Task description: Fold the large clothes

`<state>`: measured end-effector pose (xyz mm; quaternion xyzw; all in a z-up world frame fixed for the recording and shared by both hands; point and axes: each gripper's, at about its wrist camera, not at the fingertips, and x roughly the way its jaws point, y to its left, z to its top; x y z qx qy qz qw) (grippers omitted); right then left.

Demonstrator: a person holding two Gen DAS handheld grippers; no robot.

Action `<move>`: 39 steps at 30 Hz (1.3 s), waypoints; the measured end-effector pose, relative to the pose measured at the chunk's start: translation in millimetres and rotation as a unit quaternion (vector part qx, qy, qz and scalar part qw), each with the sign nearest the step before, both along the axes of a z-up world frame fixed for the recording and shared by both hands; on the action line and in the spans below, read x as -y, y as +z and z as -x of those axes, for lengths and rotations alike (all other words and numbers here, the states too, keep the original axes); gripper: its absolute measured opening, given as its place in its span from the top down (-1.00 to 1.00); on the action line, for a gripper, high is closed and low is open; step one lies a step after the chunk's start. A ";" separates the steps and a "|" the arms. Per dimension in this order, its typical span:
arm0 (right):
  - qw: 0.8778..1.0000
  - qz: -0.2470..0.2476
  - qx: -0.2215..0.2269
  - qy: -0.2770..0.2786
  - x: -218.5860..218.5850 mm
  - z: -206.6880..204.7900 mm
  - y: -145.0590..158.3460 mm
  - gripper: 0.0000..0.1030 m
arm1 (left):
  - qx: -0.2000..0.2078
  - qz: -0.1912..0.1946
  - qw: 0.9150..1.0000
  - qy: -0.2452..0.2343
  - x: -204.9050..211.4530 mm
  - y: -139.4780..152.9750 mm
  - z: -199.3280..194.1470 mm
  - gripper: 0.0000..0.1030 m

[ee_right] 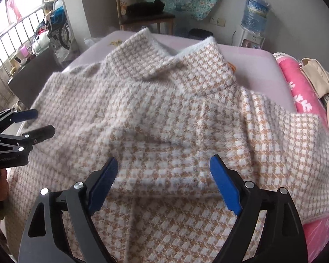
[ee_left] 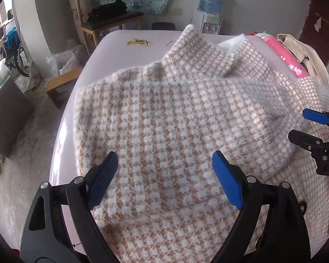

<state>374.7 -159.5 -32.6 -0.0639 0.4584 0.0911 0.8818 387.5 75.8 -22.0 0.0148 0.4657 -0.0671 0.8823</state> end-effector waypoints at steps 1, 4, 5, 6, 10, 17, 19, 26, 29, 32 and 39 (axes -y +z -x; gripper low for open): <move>1.000 0.002 0.005 -0.009 3.5 -0.1 1.2 -0.62 | 0.001 0.000 1.000 -0.002 4.2 1.4 -1.5 -0.62; 0.999 -0.006 -0.010 -0.039 17.3 -6.2 -12.3 -0.62 | -0.007 0.000 1.000 -0.009 19.1 -1.9 -5.1 -0.63; 0.999 -0.005 -0.025 -0.043 20.5 -11.2 -22.3 -0.62 | -0.011 -0.001 1.000 -0.013 26.4 -5.5 -7.7 -0.63; 0.998 -0.003 -0.041 -0.043 23.1 -15.5 -33.3 -0.62 | -0.016 -0.003 1.000 -0.018 32.5 -11.1 -9.3 -0.63; 0.999 -0.021 -0.027 -0.042 27.9 -5.4 -20.6 -0.63 | -0.018 -0.034 0.999 -0.015 46.8 -28.9 -9.1 -0.69; 0.990 -0.071 0.019 -0.122 120.5 17.7 35.2 -0.63 | -0.027 -0.026 0.999 -0.011 44.9 -28.9 -9.3 -0.74; 0.983 -0.068 0.026 -0.171 165.9 19.5 47.7 -0.63 | -0.028 -0.023 0.999 -0.008 44.6 -28.9 -9.8 -0.76; 0.919 -0.120 0.020 -0.374 345.0 48.1 51.6 -0.62 | -0.030 -0.024 0.999 -0.004 43.6 -29.4 -9.5 -0.81; 0.882 -0.168 0.016 -0.441 403.9 60.7 40.1 -0.55 | -0.031 -0.024 0.999 0.000 44.0 -30.3 -10.2 -0.84; 0.841 -0.227 0.014 -0.491 446.6 68.9 23.1 -0.49 | -0.031 -0.024 0.999 0.002 44.2 -30.9 -10.3 -0.84; 0.777 -0.303 0.004 -0.552 501.1 70.3 -6.9 -0.30 | -0.031 -0.024 0.999 0.002 44.6 -30.7 -10.6 -0.84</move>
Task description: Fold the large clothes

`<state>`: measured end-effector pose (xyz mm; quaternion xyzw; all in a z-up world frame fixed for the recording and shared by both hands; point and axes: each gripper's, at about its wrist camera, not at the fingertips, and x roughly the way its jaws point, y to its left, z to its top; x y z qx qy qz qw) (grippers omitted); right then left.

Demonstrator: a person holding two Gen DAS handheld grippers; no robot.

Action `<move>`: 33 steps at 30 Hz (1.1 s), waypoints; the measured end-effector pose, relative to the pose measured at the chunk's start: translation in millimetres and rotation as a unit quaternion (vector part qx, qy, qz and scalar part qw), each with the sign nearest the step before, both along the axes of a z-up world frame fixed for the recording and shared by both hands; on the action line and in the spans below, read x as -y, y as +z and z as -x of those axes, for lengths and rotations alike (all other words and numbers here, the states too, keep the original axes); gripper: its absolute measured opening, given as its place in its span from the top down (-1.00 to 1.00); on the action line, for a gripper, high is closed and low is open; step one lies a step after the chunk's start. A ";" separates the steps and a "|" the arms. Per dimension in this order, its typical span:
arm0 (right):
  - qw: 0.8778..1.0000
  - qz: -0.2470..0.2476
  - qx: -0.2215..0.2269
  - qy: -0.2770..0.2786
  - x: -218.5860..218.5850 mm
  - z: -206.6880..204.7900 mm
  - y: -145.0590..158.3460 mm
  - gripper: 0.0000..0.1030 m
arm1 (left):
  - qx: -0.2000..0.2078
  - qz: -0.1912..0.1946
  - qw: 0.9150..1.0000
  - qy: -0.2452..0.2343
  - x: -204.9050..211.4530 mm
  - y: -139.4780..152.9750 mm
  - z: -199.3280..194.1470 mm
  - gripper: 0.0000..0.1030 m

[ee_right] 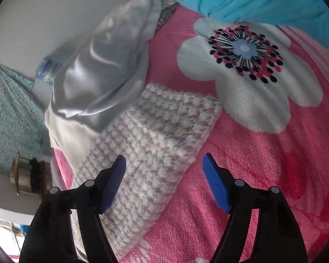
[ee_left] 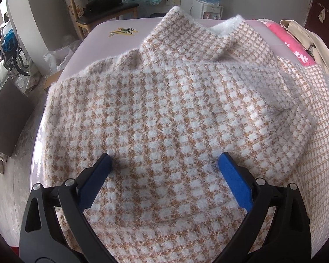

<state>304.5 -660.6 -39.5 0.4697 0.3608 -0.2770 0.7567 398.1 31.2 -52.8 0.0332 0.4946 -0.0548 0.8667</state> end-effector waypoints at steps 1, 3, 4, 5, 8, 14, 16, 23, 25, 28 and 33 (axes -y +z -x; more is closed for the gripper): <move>1.000 -0.003 -0.002 -0.006 4.2 -2.6 -5.5 -0.28 | -0.001 0.000 1.000 0.000 -0.2 -0.3 -0.1 -0.84; 1.000 -0.006 -0.004 -0.015 10.2 -7.4 -15.5 -0.17 | -0.002 0.000 1.000 0.000 -0.4 -0.6 0.0 -0.84; 1.000 -0.006 -0.003 -0.018 11.3 -7.6 -18.6 -0.12 | -0.002 0.000 1.000 0.000 -0.4 -0.6 -0.2 -0.84; 1.000 -0.005 -0.001 -0.021 15.3 -8.2 -20.8 -0.06 | -0.002 0.000 1.000 0.001 -0.4 -0.7 -0.4 -0.84; 1.000 0.010 0.004 -0.026 13.8 -6.7 -20.9 0.30 | -0.001 -0.001 1.000 0.002 0.0 -1.0 0.2 -0.85; 0.995 0.092 0.029 -0.007 -8.1 4.4 22.0 0.56 | -0.003 -0.004 1.000 0.008 0.5 -0.7 0.6 -0.86; 0.990 0.135 0.041 0.011 -24.3 7.7 48.0 0.56 | -0.004 -0.005 1.000 0.010 1.3 -0.6 0.4 -0.86; 0.958 0.261 0.098 0.070 -95.2 21.8 137.8 0.57 | -0.003 -0.005 1.000 0.011 0.8 -0.5 0.4 -0.87; 0.948 0.283 0.115 0.085 -114.9 22.2 157.1 0.57 | -0.004 -0.005 1.000 0.011 1.0 -0.7 0.9 -0.87; 0.934 0.313 0.138 0.106 -145.2 19.6 181.2 0.57 | -0.003 -0.005 1.000 0.010 0.3 -0.9 1.3 -0.87; 0.911 0.352 0.163 0.142 -194.4 8.2 209.5 0.57 | -0.001 -0.004 1.000 0.011 -0.3 -0.3 1.4 -0.87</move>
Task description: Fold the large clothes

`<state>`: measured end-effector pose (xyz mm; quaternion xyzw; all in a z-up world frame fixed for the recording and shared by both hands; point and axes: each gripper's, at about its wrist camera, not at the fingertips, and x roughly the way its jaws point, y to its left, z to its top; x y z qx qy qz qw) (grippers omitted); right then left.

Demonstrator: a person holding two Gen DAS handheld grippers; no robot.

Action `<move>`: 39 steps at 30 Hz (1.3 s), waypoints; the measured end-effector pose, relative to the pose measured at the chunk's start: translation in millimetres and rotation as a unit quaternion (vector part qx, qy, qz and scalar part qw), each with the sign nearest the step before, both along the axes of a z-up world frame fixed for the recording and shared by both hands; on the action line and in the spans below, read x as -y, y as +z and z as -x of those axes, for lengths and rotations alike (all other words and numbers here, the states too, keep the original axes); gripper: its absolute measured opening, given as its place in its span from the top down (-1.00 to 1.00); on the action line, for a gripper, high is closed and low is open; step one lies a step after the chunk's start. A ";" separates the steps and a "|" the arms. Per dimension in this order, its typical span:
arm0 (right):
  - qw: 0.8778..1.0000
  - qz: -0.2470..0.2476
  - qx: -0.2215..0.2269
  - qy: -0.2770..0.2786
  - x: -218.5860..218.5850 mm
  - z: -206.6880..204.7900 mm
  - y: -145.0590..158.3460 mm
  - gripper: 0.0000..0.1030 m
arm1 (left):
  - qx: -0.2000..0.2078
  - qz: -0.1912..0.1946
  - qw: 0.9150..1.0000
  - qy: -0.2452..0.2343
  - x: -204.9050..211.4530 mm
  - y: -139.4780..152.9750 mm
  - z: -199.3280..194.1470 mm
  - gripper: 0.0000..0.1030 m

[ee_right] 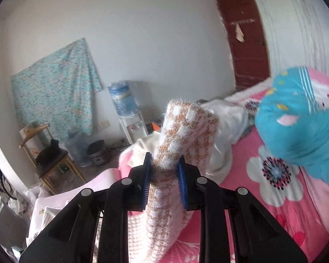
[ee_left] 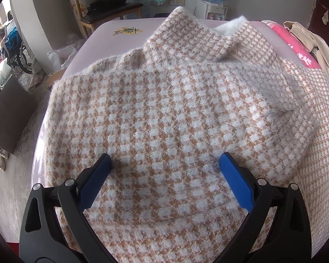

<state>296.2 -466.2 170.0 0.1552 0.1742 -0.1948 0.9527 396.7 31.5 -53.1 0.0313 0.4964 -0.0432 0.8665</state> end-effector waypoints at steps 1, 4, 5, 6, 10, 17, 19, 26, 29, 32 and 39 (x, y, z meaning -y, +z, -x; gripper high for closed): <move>1.000 0.007 0.003 0.009 -9.8 -2.7 4.7 0.57 | 0.000 0.000 1.000 0.000 0.6 -0.2 0.7 -0.87; 0.999 0.014 0.011 0.037 -36.7 -10.7 16.2 0.57 | 0.001 0.000 1.000 0.000 0.3 -0.1 0.8 -0.87; 0.999 0.019 0.013 0.044 -45.9 -12.7 19.7 0.57 | 0.001 0.000 1.000 0.000 0.5 0.0 1.0 -0.87; 0.998 0.025 0.015 0.052 -56.3 -14.8 23.1 0.57 | 0.001 0.000 1.000 0.000 0.1 0.1 0.5 -0.87; 0.995 0.030 0.024 0.090 -92.9 -23.1 33.0 0.58 | 0.001 0.000 1.000 0.002 0.5 0.7 0.4 -0.87; 0.986 0.033 0.029 0.160 -157.9 -35.8 37.4 0.58 | 0.003 0.003 1.000 0.002 -0.2 1.7 1.2 -0.87; 0.983 0.026 0.031 0.180 -175.5 -37.5 35.0 0.58 | 0.010 0.020 1.000 0.002 -7.3 7.0 2.2 -0.87; 0.951 0.041 -0.002 0.305 -288.6 -47.3 -0.9 0.56 | 0.071 0.094 0.993 0.016 -66.7 48.8 33.9 -0.84; 0.911 0.025 -0.076 0.404 -345.5 -57.9 -45.8 0.21 | 0.083 0.134 0.987 0.006 -91.4 57.6 51.8 -0.84; 0.858 -0.018 -0.177 0.481 -382.8 -62.0 -105.6 -0.28 | 0.076 0.178 0.981 0.002 -108.0 58.0 63.4 -0.84; 0.867 -0.099 -0.221 0.436 -309.0 -35.9 -144.9 -0.28 | 0.057 0.255 0.965 -0.028 -101.1 50.9 62.7 -0.57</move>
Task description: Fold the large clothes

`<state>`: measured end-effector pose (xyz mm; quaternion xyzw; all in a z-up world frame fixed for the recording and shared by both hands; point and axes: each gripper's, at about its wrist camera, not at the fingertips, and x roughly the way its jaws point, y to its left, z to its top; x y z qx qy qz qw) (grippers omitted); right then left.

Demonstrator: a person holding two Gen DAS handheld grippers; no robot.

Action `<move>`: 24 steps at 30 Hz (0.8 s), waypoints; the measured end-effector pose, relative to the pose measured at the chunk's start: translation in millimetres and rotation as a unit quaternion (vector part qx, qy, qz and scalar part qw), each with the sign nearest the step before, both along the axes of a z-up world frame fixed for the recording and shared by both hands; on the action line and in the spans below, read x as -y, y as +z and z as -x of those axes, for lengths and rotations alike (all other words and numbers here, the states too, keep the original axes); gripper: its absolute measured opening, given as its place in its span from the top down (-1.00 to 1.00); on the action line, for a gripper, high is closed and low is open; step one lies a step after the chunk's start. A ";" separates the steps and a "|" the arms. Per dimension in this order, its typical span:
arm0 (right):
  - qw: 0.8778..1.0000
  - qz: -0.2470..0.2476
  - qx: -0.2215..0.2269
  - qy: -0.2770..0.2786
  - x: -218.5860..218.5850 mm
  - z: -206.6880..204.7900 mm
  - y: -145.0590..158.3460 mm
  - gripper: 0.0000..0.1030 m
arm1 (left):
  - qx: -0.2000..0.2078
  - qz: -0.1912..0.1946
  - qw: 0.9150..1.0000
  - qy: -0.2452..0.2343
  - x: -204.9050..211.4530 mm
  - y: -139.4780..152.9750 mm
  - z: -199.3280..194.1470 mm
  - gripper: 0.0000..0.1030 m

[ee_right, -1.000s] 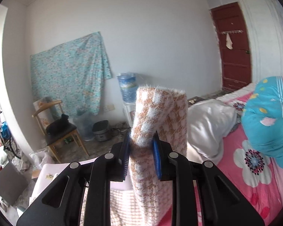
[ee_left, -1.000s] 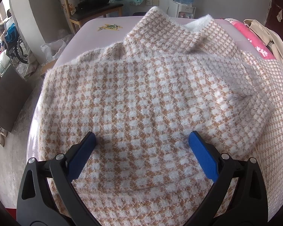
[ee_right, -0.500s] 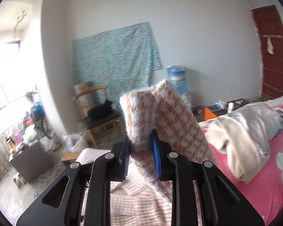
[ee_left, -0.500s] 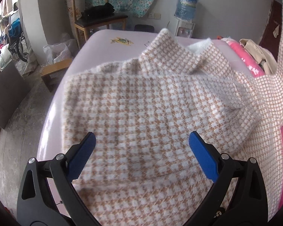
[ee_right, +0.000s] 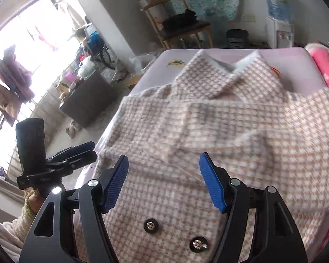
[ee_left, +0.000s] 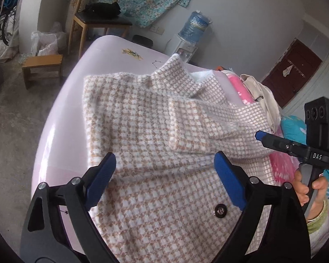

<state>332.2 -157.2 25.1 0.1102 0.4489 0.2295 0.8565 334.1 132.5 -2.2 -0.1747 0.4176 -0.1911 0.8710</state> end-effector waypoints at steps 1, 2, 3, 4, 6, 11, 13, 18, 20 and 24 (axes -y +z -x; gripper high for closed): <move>1.000 -0.004 0.005 -0.022 21.0 4.8 3.7 -0.28 | -0.006 0.009 1.000 -0.007 5.4 -1.4 -6.9 -0.52; 0.999 -0.003 0.010 -0.045 42.7 6.9 6.7 -0.28 | -0.010 0.017 1.000 -0.015 12.2 -2.6 -14.8 -0.47; 0.997 0.003 0.015 -0.072 63.4 11.5 10.6 -0.28 | -0.013 0.023 0.999 -0.023 19.3 -4.3 -21.3 -0.46; 0.995 0.011 0.018 -0.095 80.6 11.4 10.8 -0.28 | -0.019 0.028 0.999 -0.030 27.3 -6.6 -32.8 -0.45; 0.989 0.019 0.022 -0.146 117.2 13.3 12.6 -0.28 | -0.043 0.032 0.998 -0.034 43.7 -16.5 -58.8 -0.33; 0.977 -0.015 0.017 -0.214 176.9 22.3 -1.7 -0.28 | -0.095 -0.041 0.994 -0.028 82.2 -45.0 -104.0 0.35; 0.973 -0.018 0.014 -0.229 188.5 27.4 -7.6 -0.28 | -0.085 -0.063 0.994 -0.032 91.8 -48.0 -106.5 0.60; 0.969 -0.001 0.013 -0.246 201.1 29.3 -11.9 -0.28 | -0.016 -0.052 0.998 -0.023 88.6 -11.2 -95.7 0.82; 0.969 0.003 0.012 -0.245 205.7 26.8 -11.6 -0.28 | 0.014 -0.053 0.999 0.000 75.2 12.6 -86.1 0.82; 0.973 0.031 0.005 -0.230 198.9 10.0 -18.8 -0.28 | 0.021 -0.076 0.996 0.040 53.2 15.8 -81.1 0.82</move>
